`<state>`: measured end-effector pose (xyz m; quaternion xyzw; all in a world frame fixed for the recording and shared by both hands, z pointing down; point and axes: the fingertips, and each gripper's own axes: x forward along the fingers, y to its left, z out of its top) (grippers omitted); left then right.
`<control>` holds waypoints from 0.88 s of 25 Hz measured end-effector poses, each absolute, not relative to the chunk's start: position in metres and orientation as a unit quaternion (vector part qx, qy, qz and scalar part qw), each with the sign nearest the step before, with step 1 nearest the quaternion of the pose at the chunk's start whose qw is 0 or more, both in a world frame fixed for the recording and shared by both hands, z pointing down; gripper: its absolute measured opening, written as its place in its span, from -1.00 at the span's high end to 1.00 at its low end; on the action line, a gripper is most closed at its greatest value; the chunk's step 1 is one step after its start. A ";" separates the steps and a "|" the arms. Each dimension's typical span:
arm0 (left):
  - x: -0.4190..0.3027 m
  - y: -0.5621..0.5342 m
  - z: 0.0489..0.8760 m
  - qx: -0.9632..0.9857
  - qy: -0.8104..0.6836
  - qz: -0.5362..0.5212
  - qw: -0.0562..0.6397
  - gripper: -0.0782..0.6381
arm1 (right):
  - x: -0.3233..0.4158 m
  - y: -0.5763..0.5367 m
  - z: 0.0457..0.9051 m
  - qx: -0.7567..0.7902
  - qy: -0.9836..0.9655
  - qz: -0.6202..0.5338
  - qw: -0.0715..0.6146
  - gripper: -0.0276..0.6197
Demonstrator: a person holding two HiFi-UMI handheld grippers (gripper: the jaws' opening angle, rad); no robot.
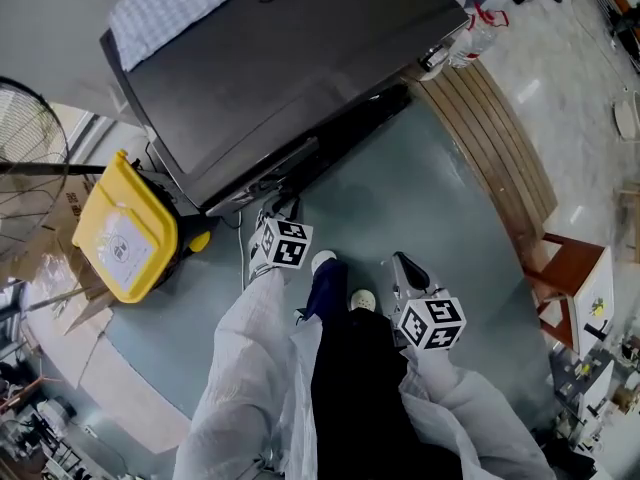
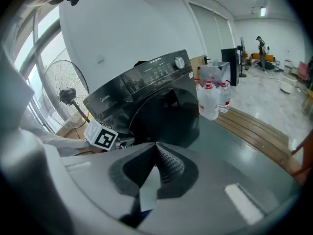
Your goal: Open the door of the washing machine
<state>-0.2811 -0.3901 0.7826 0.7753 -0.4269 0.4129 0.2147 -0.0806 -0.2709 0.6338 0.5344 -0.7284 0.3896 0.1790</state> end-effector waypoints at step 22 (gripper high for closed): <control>-0.071 -0.242 0.792 0.779 -0.389 0.393 0.295 0.53 | 0.087 -0.216 0.638 0.556 -0.710 0.401 0.163 0.88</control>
